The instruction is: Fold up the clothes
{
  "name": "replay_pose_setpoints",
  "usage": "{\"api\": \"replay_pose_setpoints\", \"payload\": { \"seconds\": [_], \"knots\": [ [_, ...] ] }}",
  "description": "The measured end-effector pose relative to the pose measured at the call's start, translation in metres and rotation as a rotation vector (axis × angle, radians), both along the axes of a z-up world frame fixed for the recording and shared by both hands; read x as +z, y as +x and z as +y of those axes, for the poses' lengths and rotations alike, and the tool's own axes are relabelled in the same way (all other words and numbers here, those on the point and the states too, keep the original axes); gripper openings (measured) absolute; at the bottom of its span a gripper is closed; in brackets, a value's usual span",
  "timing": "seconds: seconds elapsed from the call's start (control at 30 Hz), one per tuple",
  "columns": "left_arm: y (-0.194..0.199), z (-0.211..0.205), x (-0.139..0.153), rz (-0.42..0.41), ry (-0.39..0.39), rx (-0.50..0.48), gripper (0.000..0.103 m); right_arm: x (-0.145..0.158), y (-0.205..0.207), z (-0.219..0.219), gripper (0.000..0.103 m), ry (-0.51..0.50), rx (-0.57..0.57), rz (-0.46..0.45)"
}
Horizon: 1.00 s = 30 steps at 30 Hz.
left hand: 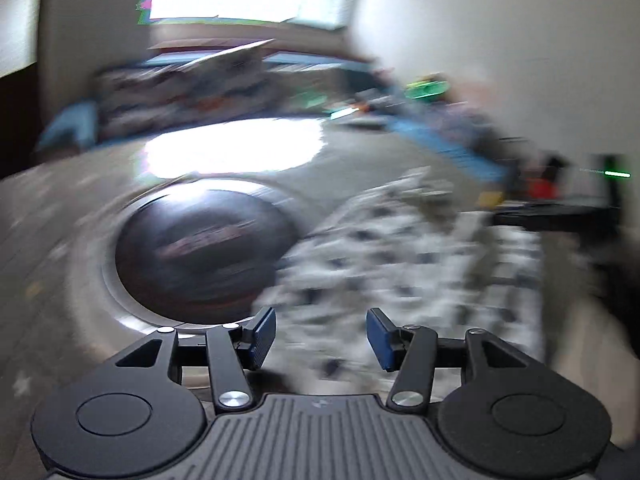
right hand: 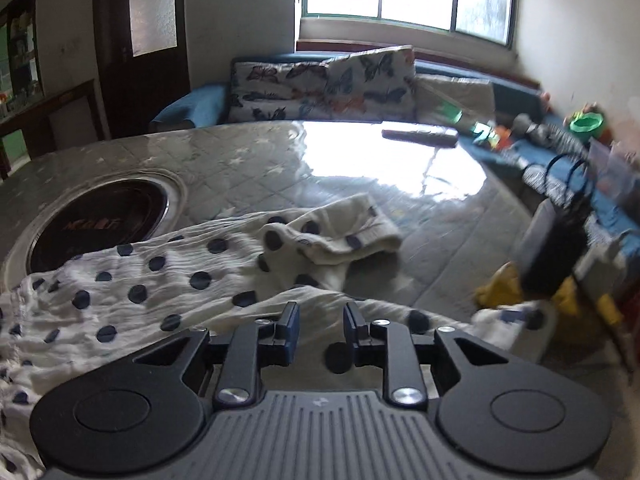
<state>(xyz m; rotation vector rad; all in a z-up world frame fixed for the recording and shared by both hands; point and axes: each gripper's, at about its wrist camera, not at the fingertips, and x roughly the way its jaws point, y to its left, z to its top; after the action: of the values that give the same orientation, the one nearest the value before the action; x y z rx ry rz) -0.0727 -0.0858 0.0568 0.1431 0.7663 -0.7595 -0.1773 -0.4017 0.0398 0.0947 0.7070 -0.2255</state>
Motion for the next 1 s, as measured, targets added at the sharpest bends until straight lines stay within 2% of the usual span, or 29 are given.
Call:
{"api": "replay_pose_setpoints", "payload": {
  "seconds": [0.13,0.3,0.33,0.4,0.5,0.63,0.8,0.87,1.0],
  "knots": [
    [0.018,-0.009,-0.021,0.036,0.084,0.099,0.056,0.001,0.014,-0.003,0.03,0.026,0.01,0.005],
    [0.017,-0.008,-0.028,0.048,0.084,0.103,0.055,0.0,0.046,-0.003,0.03,0.047,0.037,0.008],
    [0.017,-0.008,-0.029,0.047,0.085,0.104,0.052,0.0,0.054,-0.003,0.03,0.06,0.044,0.006],
    [0.015,-0.01,-0.027,0.053,0.076,0.098,0.033,0.0,0.069,-0.004,0.03,0.081,0.052,0.002],
    [0.012,-0.013,-0.025,0.044,0.082,0.095,0.02,0.001,0.097,-0.007,0.03,0.11,0.055,-0.003],
    [0.005,-0.017,-0.023,0.006,0.102,0.076,0.019,-0.005,0.131,-0.017,0.031,0.175,0.032,0.031],
    [0.004,-0.018,-0.023,-0.008,0.104,0.059,0.023,-0.023,0.163,-0.03,0.033,0.266,-0.03,0.099],
    [0.006,-0.016,-0.024,-0.002,0.092,0.055,0.024,-0.028,0.169,-0.034,0.038,0.3,-0.048,0.104],
    [0.008,-0.016,-0.025,-0.006,0.09,0.042,0.02,-0.028,0.177,-0.029,0.037,0.29,-0.058,0.119]
  ]
}}
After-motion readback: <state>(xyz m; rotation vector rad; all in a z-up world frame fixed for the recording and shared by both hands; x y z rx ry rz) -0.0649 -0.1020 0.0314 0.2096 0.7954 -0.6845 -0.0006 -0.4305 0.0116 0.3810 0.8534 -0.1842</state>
